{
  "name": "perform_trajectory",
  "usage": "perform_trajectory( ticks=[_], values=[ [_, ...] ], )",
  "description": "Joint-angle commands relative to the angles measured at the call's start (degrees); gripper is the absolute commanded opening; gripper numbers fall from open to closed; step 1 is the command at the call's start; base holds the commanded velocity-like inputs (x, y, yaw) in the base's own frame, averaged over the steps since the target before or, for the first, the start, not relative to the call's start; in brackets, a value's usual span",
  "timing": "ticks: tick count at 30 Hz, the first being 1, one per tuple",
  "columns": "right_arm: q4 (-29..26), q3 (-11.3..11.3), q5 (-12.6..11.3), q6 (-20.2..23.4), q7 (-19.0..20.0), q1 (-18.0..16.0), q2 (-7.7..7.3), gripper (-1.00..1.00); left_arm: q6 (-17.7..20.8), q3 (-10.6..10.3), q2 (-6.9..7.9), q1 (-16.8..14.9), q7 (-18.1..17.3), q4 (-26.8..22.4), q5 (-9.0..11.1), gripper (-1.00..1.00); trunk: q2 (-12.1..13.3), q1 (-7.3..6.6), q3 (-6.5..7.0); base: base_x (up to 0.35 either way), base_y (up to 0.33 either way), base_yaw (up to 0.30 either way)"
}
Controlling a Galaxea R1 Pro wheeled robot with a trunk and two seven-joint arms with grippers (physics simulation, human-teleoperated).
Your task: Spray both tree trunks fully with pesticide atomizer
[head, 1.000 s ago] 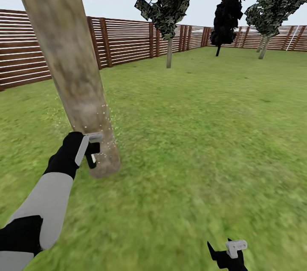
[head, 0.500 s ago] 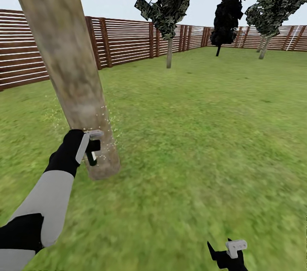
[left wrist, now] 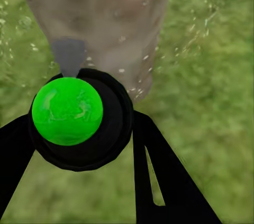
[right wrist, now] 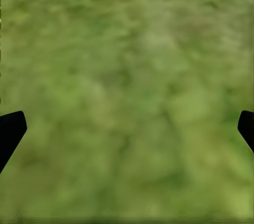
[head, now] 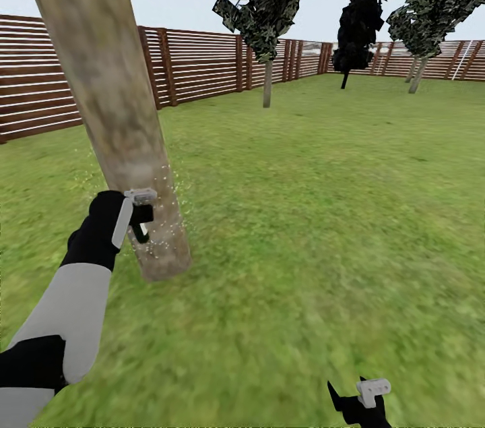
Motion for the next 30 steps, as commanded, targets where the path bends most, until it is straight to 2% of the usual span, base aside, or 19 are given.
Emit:
perform_trajectory(
  ticks=[1, 8, 11, 14, 18, 22, 24, 26, 27, 28, 29, 30],
  values=[
    [0.01, 0.00, 0.00, 0.00, 0.00, 0.00, 0.00, 1.00, 0.02, 0.08, 0.05, 0.05, -0.02, 0.01, -0.12, -1.00, 0.00, 0.00, 0.00, -0.188, 0.116, 0.000],
    [-0.02, 0.00, 0.00, 0.00, 0.00, 0.00, 0.00, 1.00, 0.08, 0.44, 1.33, 0.18, -0.02, -0.04, -0.21, -1.00, 0.00, 0.00, 0.00, -0.078, 0.048, 0.000],
    [0.00, 0.00, 0.00, 0.00, 0.00, 0.00, 0.00, 1.00, 0.05, 0.31, 1.41, 0.33, -0.02, 0.00, -0.22, -1.00, 0.00, 0.00, 0.00, -0.108, 0.075, 0.000],
    [0.00, 0.00, 0.00, 0.00, 0.00, 0.00, 0.00, 1.00, 0.04, 0.29, 2.95, 1.28, -0.09, 0.37, -0.19, -1.00, 0.00, 0.00, 0.00, -0.008, 0.006, 0.000],
    [0.01, 0.00, 0.00, 0.00, 0.00, 0.00, 0.00, 1.00, -0.81, -0.10, 3.67, 10.06, -0.65, -0.09, -0.12, -1.00, 0.00, 0.00, 0.00, 0.000, 0.000, 0.000],
    [0.02, 0.00, 0.00, 0.00, 0.00, 0.00, 0.00, 1.00, -1.16, -0.23, 4.35, 15.60, -0.89, -0.12, 0.04, -1.00, 0.00, 0.00, 0.00, 0.000, 0.000, 0.000],
    [0.02, 0.00, -0.02, 0.02, 0.04, 0.00, 0.02, 1.00, -2.55, -0.32, 4.33, 17.87, -1.04, -0.12, 0.18, -1.00, 0.00, 0.00, 0.00, 0.000, 0.000, 0.000],
    [0.03, 0.00, -0.16, 0.14, 0.03, 0.00, 0.07, 1.00, -6.01, -2.19, 4.29, 21.05, -1.14, -0.07, 0.06, -1.00, 0.00, 0.00, 0.00, 0.000, 0.000, 0.000],
    [0.00, 0.00, -0.14, 0.11, 0.10, 0.00, 0.19, 1.00, -9.95, -4.51, 4.34, 23.03, -1.77, 0.26, 0.04, -1.00, 0.00, 0.00, 0.00, 0.000, 0.000, 0.000],
    [-0.09, -0.01, -0.11, 0.15, 0.28, -0.02, 0.23, 1.00, -15.00, -7.42, 4.43, 24.68, -4.13, 0.65, -0.06, -1.00, 0.00, 0.00, 0.00, 0.000, 0.000, 0.000],
    [-0.34, 0.02, -0.08, 0.16, 0.47, -0.05, 0.25, 1.00, -18.46, -9.71, 4.56, 26.08, -7.15, 0.83, -0.41, -1.00, 0.00, 0.00, 0.00, 0.000, 0.000, 0.000],
    [-0.65, 0.60, 0.56, 0.20, 2.62, -0.13, 0.26, 1.00, -21.76, -11.65, 5.23, 27.55, -12.13, 0.98, -1.71, -1.00, 0.00, 0.00, 0.00, 0.000, 0.000, 0.000]
  ],
)
